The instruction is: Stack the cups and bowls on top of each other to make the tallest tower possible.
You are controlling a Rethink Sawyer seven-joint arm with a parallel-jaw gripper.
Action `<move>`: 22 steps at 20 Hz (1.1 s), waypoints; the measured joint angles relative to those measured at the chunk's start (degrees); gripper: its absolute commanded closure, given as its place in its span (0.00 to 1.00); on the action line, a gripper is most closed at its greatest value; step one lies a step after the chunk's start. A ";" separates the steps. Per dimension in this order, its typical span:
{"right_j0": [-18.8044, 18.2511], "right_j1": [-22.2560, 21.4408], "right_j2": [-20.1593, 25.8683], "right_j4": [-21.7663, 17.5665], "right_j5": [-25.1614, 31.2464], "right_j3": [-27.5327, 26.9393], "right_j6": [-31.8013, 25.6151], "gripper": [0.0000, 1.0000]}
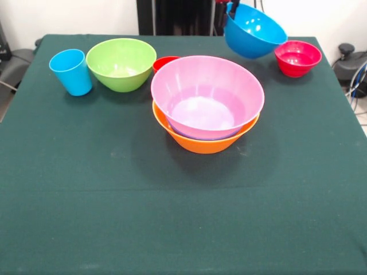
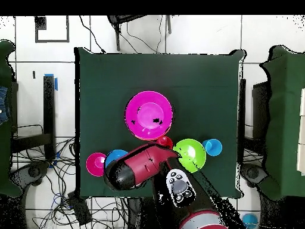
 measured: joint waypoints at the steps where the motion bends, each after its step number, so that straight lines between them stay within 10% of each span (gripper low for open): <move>1: 0.00 -0.04 -0.01 0.00 0.01 -0.13 0.00 1.00; 22: 0.02 3.09 0.64 6.68 11.53 -16.70 0.00 1.00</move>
